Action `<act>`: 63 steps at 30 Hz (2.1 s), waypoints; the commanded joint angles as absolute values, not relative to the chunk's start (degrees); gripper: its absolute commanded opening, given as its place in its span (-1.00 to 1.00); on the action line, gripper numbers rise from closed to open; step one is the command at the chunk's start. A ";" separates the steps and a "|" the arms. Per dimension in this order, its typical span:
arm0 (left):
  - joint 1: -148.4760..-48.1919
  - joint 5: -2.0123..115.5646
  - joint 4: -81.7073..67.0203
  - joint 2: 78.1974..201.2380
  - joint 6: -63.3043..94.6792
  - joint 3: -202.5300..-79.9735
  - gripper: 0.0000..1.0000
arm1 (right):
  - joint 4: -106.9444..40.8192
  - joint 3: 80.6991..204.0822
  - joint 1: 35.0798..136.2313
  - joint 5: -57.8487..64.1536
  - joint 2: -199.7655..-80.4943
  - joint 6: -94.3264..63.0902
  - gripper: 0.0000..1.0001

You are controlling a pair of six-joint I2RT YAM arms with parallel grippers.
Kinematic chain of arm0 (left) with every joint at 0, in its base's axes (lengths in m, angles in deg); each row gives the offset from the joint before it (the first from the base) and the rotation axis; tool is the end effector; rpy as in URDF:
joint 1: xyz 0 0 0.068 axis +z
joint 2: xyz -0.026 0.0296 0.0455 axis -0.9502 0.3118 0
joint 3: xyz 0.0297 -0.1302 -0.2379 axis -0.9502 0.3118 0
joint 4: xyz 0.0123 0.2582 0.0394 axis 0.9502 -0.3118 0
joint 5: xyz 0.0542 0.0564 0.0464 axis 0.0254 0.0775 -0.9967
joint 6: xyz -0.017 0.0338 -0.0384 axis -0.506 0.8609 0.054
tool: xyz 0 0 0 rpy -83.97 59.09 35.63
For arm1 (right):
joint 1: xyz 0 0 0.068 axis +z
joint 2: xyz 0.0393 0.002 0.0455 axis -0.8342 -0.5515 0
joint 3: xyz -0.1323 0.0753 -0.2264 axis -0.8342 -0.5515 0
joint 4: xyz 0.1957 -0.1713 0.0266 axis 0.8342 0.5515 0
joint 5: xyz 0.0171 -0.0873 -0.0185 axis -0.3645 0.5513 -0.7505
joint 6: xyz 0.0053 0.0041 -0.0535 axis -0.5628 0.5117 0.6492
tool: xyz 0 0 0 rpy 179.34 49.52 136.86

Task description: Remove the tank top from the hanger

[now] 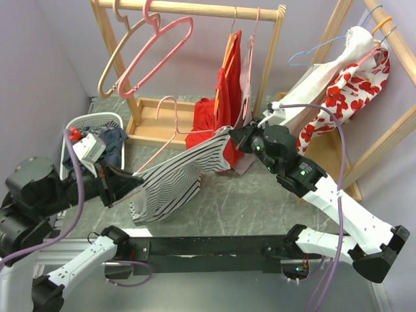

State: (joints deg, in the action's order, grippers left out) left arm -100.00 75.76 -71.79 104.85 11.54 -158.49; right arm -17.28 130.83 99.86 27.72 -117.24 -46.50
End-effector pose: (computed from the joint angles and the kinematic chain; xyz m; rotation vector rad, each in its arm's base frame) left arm 0.0260 -0.0324 0.4845 0.5532 1.8049 -0.9632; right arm 0.1705 0.1466 0.4030 0.1338 1.8054 0.7676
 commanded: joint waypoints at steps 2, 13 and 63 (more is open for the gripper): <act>-100.05 72.52 -72.72 101.84 12.24 -164.53 -0.98 | -15.56 131.53 97.84 33.21 -117.67 -46.24 -1.00; -101.19 67.06 -70.18 100.96 10.92 -163.30 -0.98 | -14.07 128.45 97.84 28.28 -116.88 -47.04 -1.00; -102.68 71.79 -68.24 99.47 13.46 -161.81 -0.98 | -4.81 130.05 96.43 39.89 -120.23 -52.87 -1.00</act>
State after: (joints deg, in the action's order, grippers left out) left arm -102.10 68.66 -73.80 101.57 13.01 -158.99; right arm -10.74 132.19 99.64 26.45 -121.26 -56.00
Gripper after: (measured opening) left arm 0.065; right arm 0.008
